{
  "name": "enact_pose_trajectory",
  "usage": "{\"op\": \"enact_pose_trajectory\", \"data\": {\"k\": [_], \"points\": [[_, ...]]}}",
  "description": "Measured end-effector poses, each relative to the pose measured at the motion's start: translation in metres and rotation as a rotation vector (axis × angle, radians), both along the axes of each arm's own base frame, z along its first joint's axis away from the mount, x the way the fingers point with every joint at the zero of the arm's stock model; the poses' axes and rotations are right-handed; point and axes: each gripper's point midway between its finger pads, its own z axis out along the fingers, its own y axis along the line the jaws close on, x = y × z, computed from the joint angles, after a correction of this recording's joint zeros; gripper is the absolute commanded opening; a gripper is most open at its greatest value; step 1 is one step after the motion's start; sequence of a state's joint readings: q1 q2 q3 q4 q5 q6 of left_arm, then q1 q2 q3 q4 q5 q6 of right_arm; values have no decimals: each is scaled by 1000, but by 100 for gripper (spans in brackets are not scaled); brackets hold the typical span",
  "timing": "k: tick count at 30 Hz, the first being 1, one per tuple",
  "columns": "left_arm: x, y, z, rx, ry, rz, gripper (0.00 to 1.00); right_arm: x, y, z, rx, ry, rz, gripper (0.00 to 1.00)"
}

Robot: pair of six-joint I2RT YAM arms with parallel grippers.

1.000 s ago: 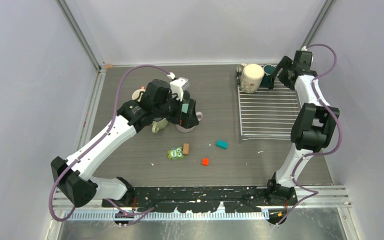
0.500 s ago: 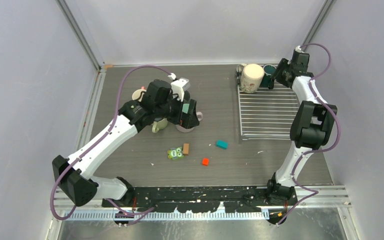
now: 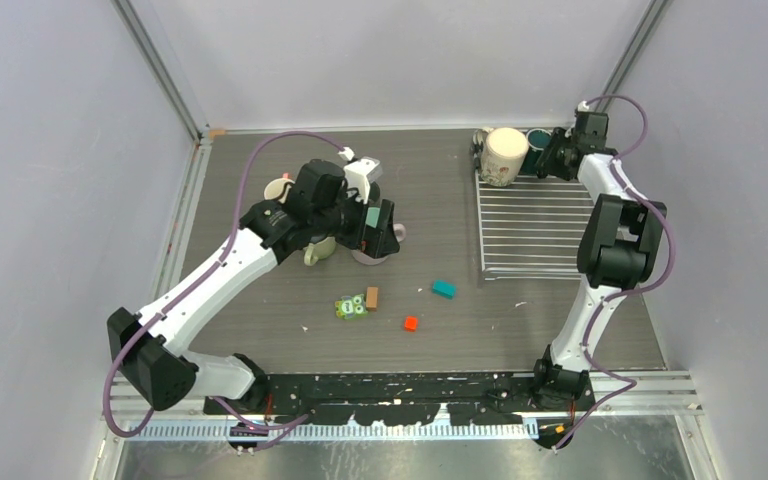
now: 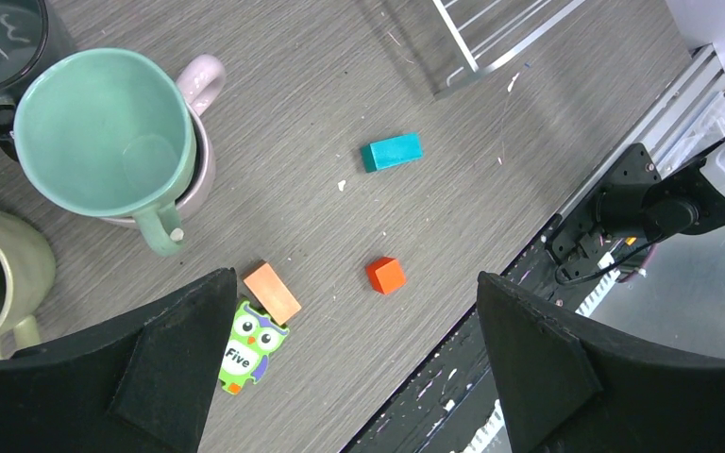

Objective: Unload the cups from the dish rack
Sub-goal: Unload the cup from the dish rack.

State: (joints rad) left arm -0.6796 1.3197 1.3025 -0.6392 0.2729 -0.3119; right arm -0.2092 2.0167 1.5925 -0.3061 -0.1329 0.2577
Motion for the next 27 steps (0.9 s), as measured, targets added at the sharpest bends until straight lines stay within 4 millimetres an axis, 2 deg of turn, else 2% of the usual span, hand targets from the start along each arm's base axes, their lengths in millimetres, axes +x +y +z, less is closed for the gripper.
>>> {"op": "enact_pose_trajectory", "data": {"k": [3,16,27], "points": [[0,0,-1,1,1,0,100,1,2,-6,-4,10,11,43],[1,-1,-8,14,17,0,100,4,11,-6,-96,18,28,23],[1,-1,-10,17,21,0,100,-2,3,-6,-193,39,-34,22]]}}
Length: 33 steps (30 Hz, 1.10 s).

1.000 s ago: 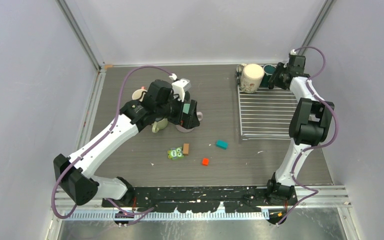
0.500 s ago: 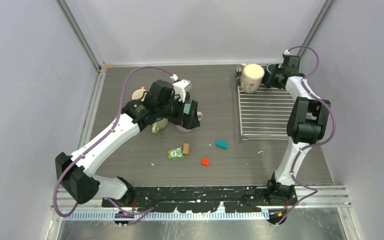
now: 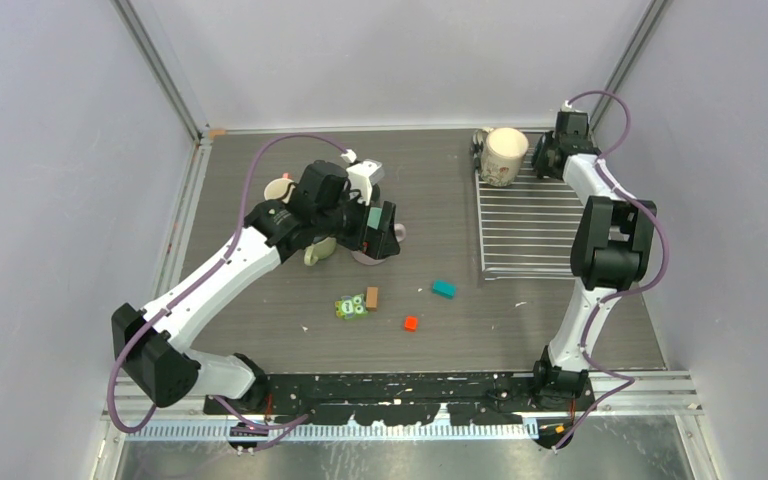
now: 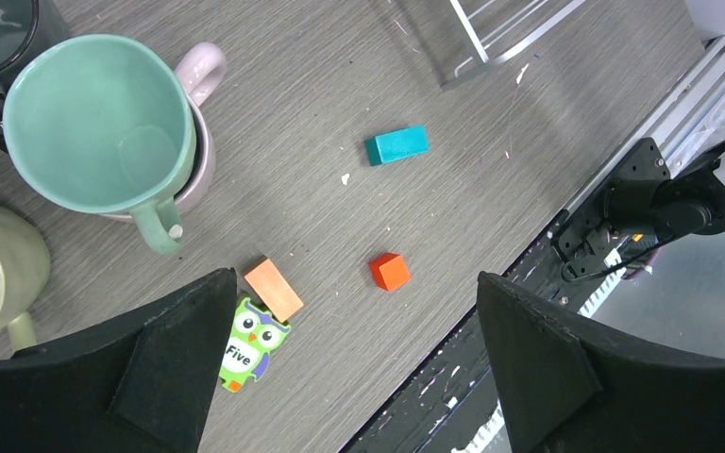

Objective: Unload the cups from the dish rack
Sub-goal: Unload the cup from the dish rack.

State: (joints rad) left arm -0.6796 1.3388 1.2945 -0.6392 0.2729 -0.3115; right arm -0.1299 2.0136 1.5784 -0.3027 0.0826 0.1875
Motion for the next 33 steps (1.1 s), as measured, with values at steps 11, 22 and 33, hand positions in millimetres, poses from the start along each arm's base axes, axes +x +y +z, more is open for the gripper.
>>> {"op": "enact_pose_trajectory", "data": {"k": [11,22,33], "points": [[0,0,-2,2,3,0,100,-21,-9,0,-53,27,-54,27],[-1,0,-2,3,4,0,100,-29,-18,-6,-73,54,-114,41],[0,0,-4,7,8,0,100,-22,-20,-26,-61,85,-139,42]]}}
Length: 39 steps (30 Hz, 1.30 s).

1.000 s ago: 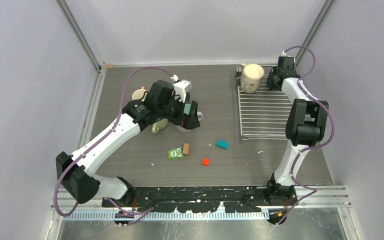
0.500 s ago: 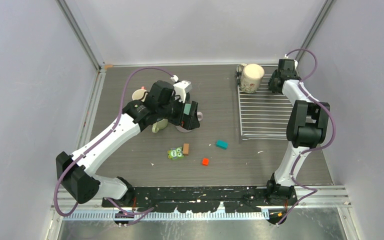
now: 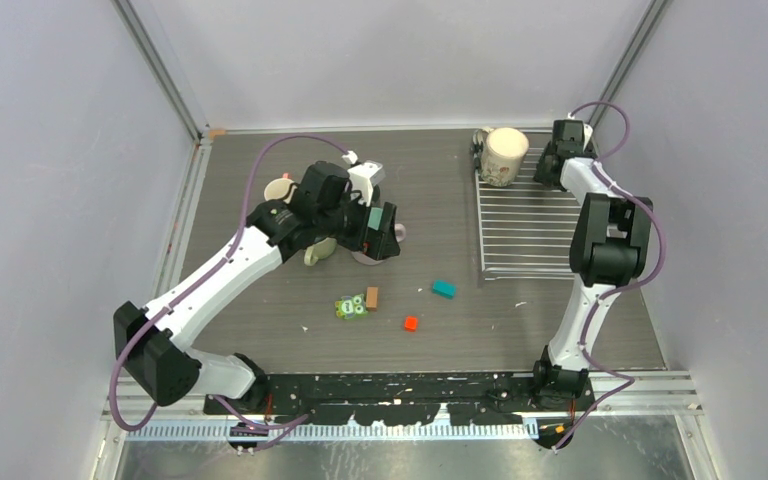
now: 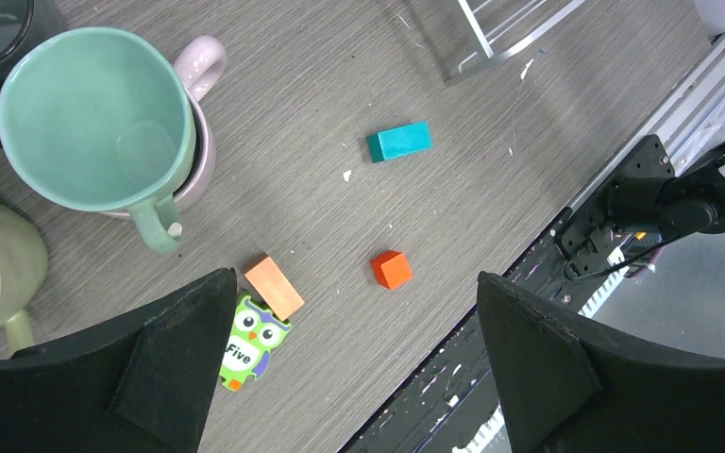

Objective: Unload the cups from the dish rack
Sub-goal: Unload the cup from the dish rack.

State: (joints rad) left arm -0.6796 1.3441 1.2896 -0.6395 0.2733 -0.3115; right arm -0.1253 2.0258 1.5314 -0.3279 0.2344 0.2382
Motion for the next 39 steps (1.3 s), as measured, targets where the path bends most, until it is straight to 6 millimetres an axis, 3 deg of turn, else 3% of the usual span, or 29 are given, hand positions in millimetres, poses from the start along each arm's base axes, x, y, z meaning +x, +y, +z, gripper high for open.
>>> {"op": "enact_pose_trajectory", "data": {"k": [12,19,30,39], "points": [[1,-1,-3,6,7,0,100,5,-5,-5,-7,1,-38,30],[1,-1,-3,6,7,0,100,8,-6,-4,-28,1,-45,1],[-1,-2,-4,3,14,-8,100,1,-6,1,-73,21,-58,1],[-2,-2,-4,-3,19,-9,100,-17,-10,42,-104,-12,-93,1]]}}
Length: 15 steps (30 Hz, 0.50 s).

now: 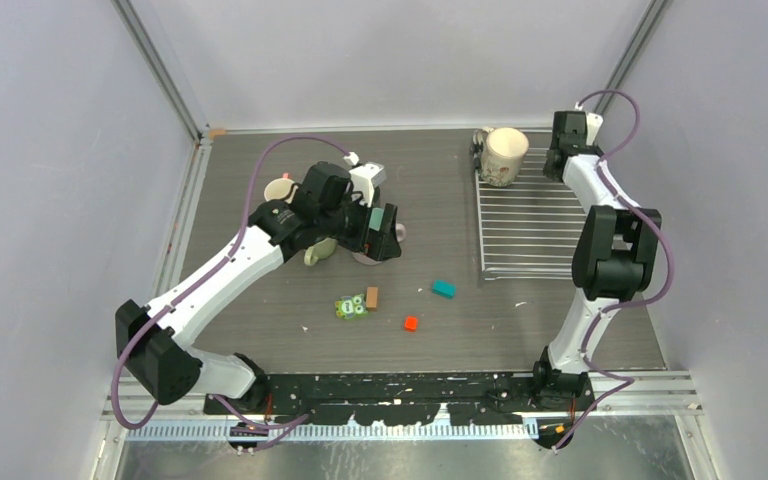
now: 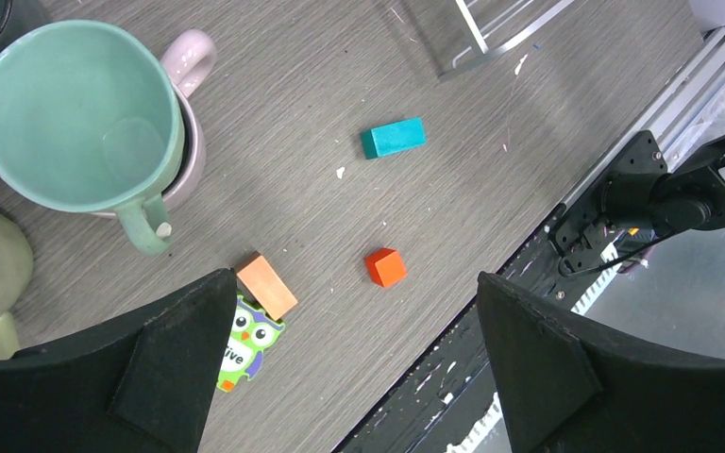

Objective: Unload the cups from the dish rack
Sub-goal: Unload the cup from the dish rack.

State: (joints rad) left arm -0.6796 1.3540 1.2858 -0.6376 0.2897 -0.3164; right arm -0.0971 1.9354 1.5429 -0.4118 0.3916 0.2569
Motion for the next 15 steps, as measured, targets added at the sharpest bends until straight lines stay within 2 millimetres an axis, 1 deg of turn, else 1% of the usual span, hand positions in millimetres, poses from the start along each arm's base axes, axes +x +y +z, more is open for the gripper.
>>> {"op": "enact_pose_trajectory", "data": {"k": [4,12,15], "points": [[0,-1,0,-8,8,6,100,-12,2,16,-2,-25,-14,1],[-1,-3,2,-25,22,14,100,-34,7,27,10,-26,-29,1],[-2,-5,3,-37,29,16,100,-41,11,37,19,-35,-32,1]]}}
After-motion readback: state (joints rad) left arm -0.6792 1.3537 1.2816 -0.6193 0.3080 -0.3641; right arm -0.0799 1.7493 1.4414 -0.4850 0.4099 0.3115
